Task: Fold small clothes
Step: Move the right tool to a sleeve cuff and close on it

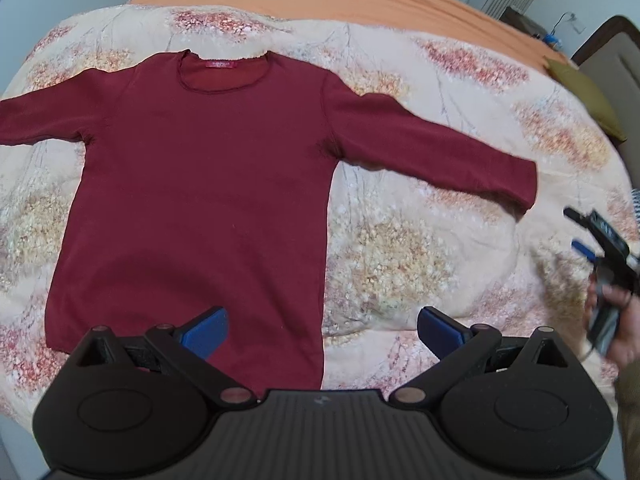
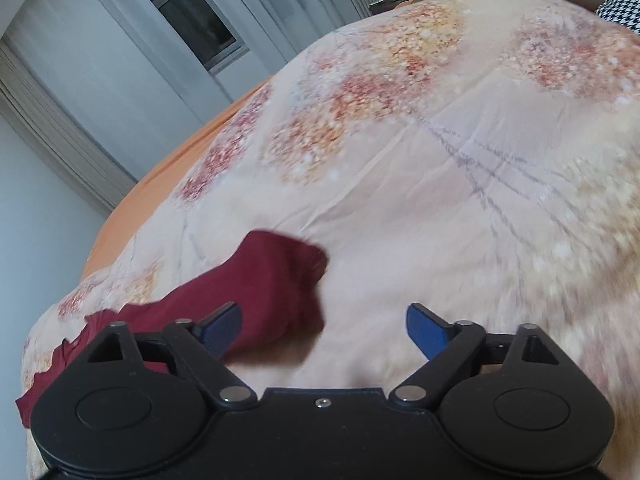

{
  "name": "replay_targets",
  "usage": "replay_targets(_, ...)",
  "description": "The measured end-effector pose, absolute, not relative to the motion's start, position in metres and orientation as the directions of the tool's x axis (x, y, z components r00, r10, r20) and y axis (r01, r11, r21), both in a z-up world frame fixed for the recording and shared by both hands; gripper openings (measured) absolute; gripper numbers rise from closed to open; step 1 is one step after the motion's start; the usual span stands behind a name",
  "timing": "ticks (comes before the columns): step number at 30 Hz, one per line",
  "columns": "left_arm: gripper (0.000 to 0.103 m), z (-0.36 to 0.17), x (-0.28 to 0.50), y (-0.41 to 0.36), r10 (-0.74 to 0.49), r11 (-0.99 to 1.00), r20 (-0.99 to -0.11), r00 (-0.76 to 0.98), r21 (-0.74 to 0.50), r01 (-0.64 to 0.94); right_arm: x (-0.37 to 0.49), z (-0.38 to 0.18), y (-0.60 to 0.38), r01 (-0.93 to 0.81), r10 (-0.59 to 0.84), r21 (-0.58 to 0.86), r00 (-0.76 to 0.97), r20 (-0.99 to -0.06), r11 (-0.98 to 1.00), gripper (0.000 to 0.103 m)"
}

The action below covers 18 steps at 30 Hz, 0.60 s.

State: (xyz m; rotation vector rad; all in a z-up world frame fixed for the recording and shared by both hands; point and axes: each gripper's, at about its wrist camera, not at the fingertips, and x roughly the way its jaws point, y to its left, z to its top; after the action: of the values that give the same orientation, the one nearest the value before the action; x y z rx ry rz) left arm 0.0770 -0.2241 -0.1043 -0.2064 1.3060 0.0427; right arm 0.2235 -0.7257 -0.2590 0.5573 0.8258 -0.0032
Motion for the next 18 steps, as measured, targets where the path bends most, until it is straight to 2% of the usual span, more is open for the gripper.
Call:
replay_targets(3, 0.103, -0.111, 0.081, -0.232, -0.070, 0.980, -0.969, 0.239, -0.111, -0.164, 0.248, -0.280, -0.737, 0.186, 0.266, 0.531, 0.703, -0.660, 0.827, 0.073)
replay_targets(5, 0.103, -0.115, 0.082, -0.237, -0.057, 0.981, -0.973, 0.224, -0.096, -0.169, 0.264, -0.293, -0.737, 0.159, 0.315, 0.569, 0.699, -0.642, 0.807, 0.059)
replay_targets(7, 0.103, -0.118, 0.083, -0.242, -0.050, 0.980, -0.975, 0.215, -0.089, -0.176, 0.277, -0.304, -0.734, 0.142, 0.344, 0.578, 0.682, -0.646, 0.804, 0.050)
replay_targets(10, 0.103, -0.122, 0.084, -0.249, -0.051, 0.980, -0.978, 0.203, -0.088, -0.178, 0.292, -0.318, -0.727, 0.129, 0.377, 0.599, 0.668, -0.642, 0.790, 0.048)
replay_targets(13, 0.103, -0.123, 0.083, -0.256, -0.048, 0.982, -0.981, 0.190, -0.081, -0.169, 0.305, -0.328, -0.725, 0.113, 0.420, 0.638, 0.664, -0.619, 0.762, 0.037)
replay_targets(15, 0.103, -0.126, 0.083, -0.259, -0.049, 0.984, -0.983, 0.179, -0.079, -0.162, 0.312, -0.335, -0.723, 0.112, 0.444, 0.657, 0.652, -0.615, 0.746, 0.021)
replay_targets(16, 0.103, -0.127, 0.083, -0.260, -0.048, 0.984, -0.984, 0.172, -0.076, -0.160, 0.314, -0.338, -0.724, 0.115, 0.454, 0.666, 0.647, -0.613, 0.737, 0.005)
replay_targets(18, 0.103, -0.130, 0.085, -0.261, -0.050, 0.984, -0.985, 0.165, -0.077, -0.162, 0.314, -0.338, -0.730, 0.123, 0.474, 0.695, 0.647, -0.597, 0.709, 0.003)
